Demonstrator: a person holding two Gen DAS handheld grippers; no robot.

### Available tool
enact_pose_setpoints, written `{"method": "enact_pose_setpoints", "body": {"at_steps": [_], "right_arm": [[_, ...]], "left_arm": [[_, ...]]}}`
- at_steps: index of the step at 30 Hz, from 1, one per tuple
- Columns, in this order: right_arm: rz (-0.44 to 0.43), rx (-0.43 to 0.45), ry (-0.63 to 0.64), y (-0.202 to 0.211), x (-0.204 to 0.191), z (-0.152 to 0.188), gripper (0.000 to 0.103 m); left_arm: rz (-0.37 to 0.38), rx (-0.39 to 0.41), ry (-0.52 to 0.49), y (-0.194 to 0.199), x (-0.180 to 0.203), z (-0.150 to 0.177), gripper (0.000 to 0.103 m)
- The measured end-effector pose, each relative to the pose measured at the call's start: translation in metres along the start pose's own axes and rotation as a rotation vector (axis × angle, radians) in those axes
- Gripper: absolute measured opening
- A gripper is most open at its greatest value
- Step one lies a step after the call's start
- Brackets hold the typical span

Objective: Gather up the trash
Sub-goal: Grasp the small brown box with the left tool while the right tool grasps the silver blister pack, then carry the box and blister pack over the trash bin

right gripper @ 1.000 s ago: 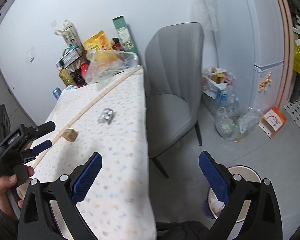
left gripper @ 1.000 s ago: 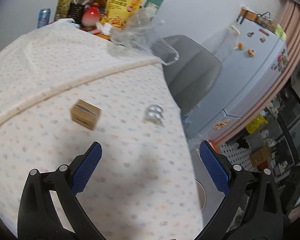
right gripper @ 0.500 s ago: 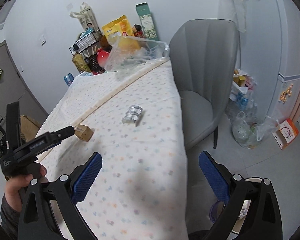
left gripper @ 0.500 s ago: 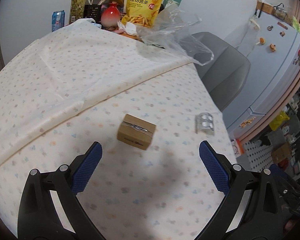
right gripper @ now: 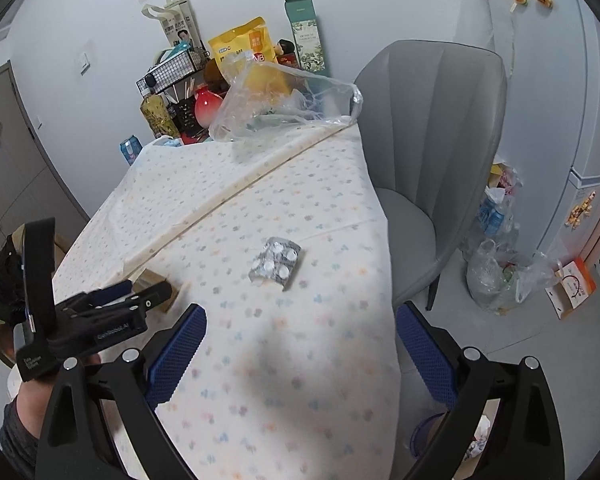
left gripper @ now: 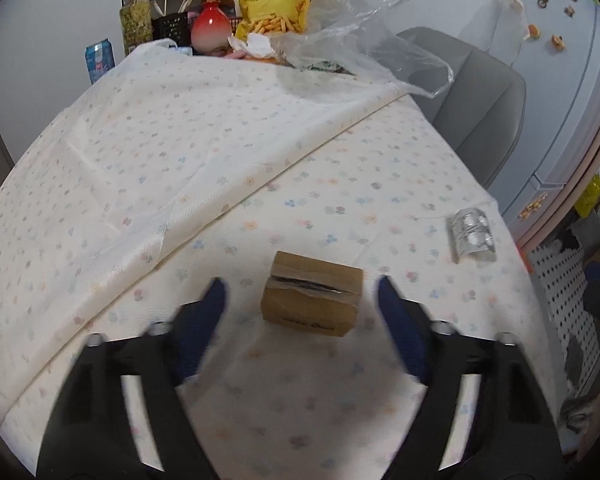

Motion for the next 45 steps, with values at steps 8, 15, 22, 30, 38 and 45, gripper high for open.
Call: {"method": "enact_pose_setpoints", "body": {"at_steps": [8,15,22,30,38,45], "right_arm": [[-0.026,-0.074,-0.041,-0.045,-0.016,-0.01,0.089],[-0.007,-0.121,-0.042,-0.082,-0.031,-0.017,0.08],[0.021,-0.202,-0.021,-0.098,-0.026,-0.004,0.029],[-0.05,-0.146,-0.021,-0.035,-0.023,0.015,0.029],[-0.075,-0.084,-0.122,0.027,0.018,0.041,0.029],[-0.06,-0.018,-0.129,0.074,0.05,0.044,0.03]], "left_arm": [[-0.011,0.032,0.055,0.025,-0.024,-0.014,0.047],[-0.084,0.078,0.139,0.056,-0.058,-0.019,0.048],[-0.099,0.1,0.206,0.075,-0.067,0.001,0.048],[-0.024,0.113,0.224,0.077,-0.032,0.02,0.048],[0.063,0.131,0.188,0.086,0.023,0.029,0.048],[0.15,0.15,0.141,0.098,0.074,0.028,0.048]]}}
Point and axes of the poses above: each gripper's, at about its wrist camera, not at the fingertips, and y roughly against the way its jaws point, x to its right, z to its underside, the point moved 8 cm from there along -y, roughly the way its jaws point, and after that the axes turned 8 degrees about -y, right-handed, at the moved point
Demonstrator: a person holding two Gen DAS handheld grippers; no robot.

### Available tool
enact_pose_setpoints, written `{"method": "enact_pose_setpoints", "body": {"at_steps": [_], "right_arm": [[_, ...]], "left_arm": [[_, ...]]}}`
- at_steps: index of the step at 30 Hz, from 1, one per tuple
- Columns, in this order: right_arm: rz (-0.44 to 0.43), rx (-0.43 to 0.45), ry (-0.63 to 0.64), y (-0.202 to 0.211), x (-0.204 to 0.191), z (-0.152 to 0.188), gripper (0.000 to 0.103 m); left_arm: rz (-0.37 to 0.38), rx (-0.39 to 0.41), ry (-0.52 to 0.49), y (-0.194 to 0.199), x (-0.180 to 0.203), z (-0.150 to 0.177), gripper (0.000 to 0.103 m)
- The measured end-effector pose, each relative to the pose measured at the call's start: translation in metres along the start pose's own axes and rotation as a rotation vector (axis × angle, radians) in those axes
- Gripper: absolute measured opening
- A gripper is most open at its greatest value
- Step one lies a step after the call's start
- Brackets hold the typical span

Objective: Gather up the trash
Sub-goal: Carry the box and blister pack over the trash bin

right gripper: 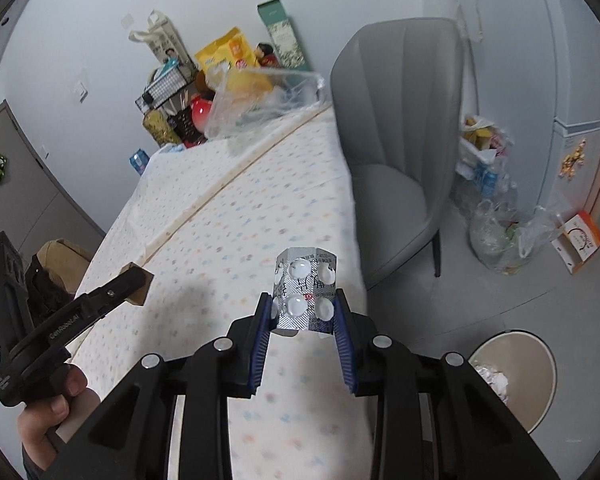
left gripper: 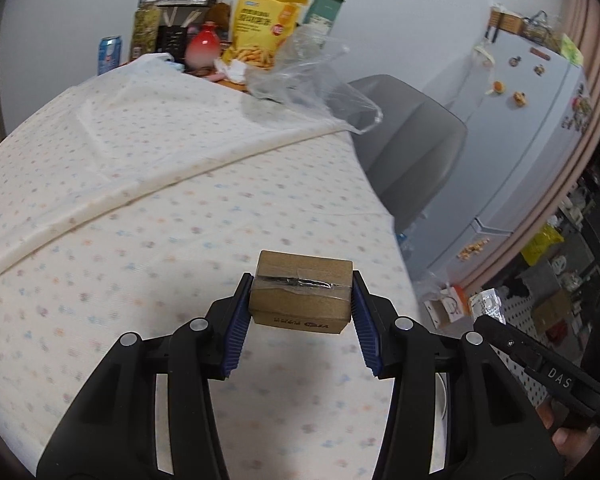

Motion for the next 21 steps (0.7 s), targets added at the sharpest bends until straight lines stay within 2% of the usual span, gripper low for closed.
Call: {"method": "enact_pose_setpoints", "body": {"at_steps": [6,10,21], "right_arm": [[0.067,0.053,-0.012,0.033,0.041,-0.004,0.031],[0.117,0.077,-0.064,0.048,0.075,-0.006,0.032],[0.217,0.084,-0.169,0.072,0.155,0.011,0.033]], "left_arm": [[0.063,-0.001,-0.058,0.001,0.044,0.003,0.048],[0.104,-0.01,-0.088,-0.004,0.07,0.004,0.048],[0.193,-0.067,-0.193,-0.029,0.14,0.012,0.048]]}}
Point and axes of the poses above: each gripper's, at about its wrist camera, not at the fingertips, and y roughly against the way its jaws point, x to its right, z to its underside, the point moved 8 cm from there along -y, roughly the way its jaws point, and after that the axes turned 8 degrees about -y, right-handed, at the moved point
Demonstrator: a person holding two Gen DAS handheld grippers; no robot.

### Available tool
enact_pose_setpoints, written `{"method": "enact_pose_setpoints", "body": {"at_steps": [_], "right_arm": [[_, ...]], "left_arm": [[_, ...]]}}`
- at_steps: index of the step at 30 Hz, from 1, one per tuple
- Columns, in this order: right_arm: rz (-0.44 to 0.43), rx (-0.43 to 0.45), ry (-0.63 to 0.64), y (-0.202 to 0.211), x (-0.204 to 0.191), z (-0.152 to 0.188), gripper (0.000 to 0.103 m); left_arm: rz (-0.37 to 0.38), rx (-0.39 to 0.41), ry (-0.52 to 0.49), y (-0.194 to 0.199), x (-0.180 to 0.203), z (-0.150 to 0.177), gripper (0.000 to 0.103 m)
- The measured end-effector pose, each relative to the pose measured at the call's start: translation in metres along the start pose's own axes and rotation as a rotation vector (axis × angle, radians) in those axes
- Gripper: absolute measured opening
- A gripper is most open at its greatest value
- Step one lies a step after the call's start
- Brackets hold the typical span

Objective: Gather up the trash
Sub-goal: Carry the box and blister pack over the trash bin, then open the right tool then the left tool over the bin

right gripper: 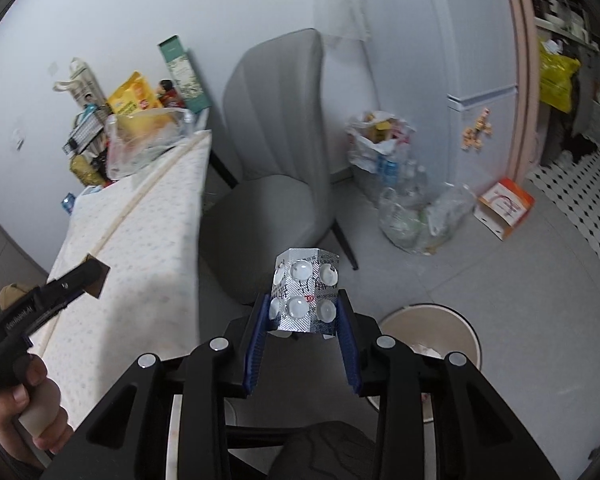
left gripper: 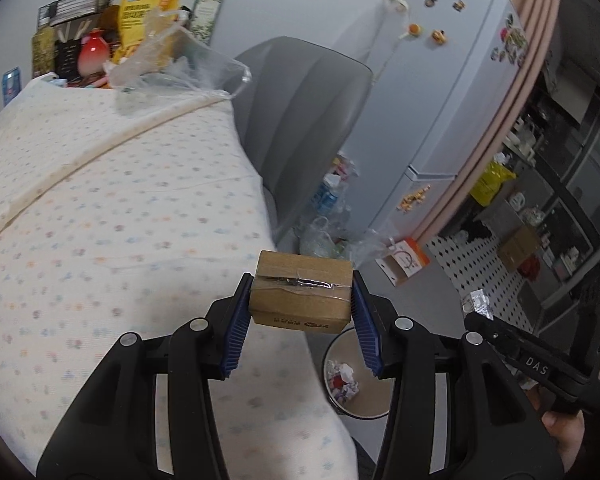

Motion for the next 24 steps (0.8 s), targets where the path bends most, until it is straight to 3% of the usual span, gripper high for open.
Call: {"method": "enact_pose_setpoints", "body": {"at_steps": [11,16,17,19,24], "right_arm": [[0.096,-0.042,-0.124,-0.013,0.088,0.014,0.034],[0.1,-0.029,-0.163,-0.02,0.116,0.015,0.036],[0.089,-0.021,-0.17,-0.022,0.122,0.015,0.039],[0.072,-0.017,-0.184,-0.026,0.131,0.016,0.074],[0.08,-0.034,-0.215,-0.031,0.155,0.027,0.075]], "left_arm": [[0.08,-0.084,-0.111,-0.046,0.069,0.012,0.048],[0.108,-0.126,-0.147,-0.066,0.091,0.021,0.048],[0.113,-0.139,-0.156,-0.071,0.096,0.024,0.048],[0.114,-0.155,-0.178,-0.077,0.104,0.028,0.048],[0.117,-0.182,-0.203,-0.088,0.118,0.036,0.048]]}}
Point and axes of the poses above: each gripper's, at about its wrist camera, not at the fingertips, and y roughly against the way its jaws point, x to its right, z to its underside, the point moved 8 cm from there along -y, roughly the way its jaws point, and after that the axes turned 8 degrees about -y, right-handed, at the moved point
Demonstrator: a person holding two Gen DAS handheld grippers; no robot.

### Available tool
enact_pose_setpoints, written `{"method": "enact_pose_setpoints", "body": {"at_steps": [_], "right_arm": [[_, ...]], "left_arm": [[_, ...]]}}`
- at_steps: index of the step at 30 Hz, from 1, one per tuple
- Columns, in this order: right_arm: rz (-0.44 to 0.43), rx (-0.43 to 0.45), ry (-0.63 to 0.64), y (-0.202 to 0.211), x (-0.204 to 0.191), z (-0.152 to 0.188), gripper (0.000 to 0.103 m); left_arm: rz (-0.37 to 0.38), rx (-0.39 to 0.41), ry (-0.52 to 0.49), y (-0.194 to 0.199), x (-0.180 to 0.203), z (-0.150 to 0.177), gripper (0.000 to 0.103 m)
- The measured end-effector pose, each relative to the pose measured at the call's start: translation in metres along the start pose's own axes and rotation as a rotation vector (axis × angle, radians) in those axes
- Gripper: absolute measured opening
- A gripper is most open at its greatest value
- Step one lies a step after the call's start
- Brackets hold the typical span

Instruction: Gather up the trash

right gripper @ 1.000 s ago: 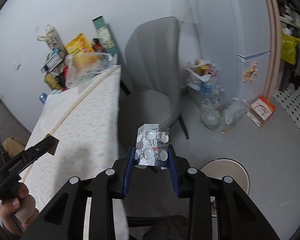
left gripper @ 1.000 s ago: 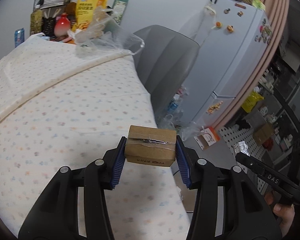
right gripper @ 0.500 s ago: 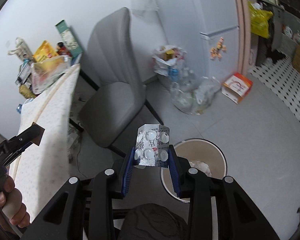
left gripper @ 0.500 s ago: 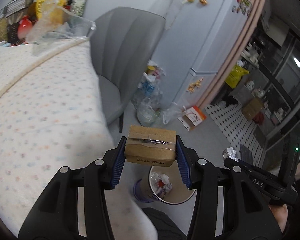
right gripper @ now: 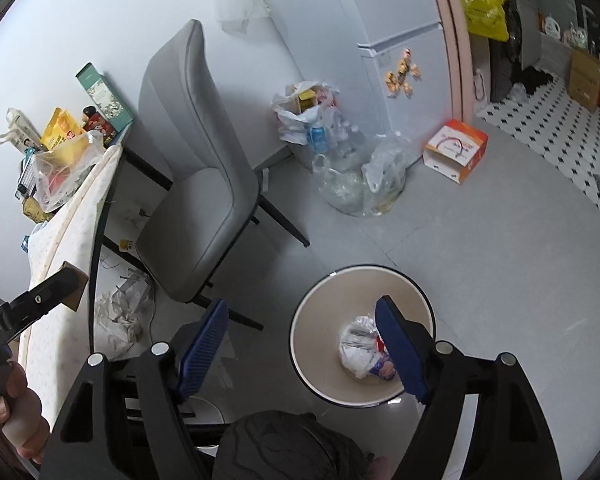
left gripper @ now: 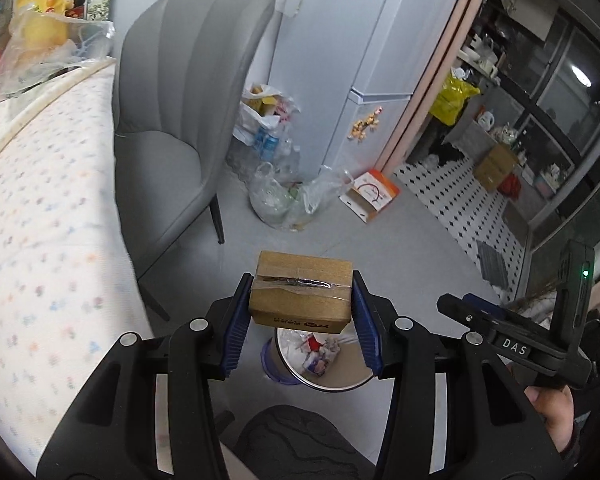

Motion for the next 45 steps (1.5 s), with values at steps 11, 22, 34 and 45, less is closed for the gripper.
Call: {"method": "enact_pose_setpoints", "body": {"at_steps": [11,22,34,45], "right_arm": [[0.023,0.036,-0.04,0.036,0.035,0.001,0.077],[0.058,0.097,-0.096,0.076,0.071,-0.002,0.081],[0.048,0.118,-0.095,0.086,0.06,0.002,0.095],[0.045,0.149,0.028,0.116,-0.005,-0.004,0.095]], "left_arm": [[0.053,-0.06,-0.051,-0.035,0.042,0.003,0.048],[0.194,-0.05,-0.075,-0.053,0.102,-0.006,0.092],[0.152,-0.001,-0.034,-0.018,0.08,-0.014,0.097],[0.06,0.111,0.013,0.062,0.027,-0.023,0.097]]}}
Point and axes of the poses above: each gripper's, at about its wrist camera, not at the fingertips, and y roughly against the way its jaws point, x to its right, z to its underside, the point moved 8 cm from there along -y, roughly the way its jaws point, and after that the axes turned 8 degrees about -y, right-handed, at the moved point
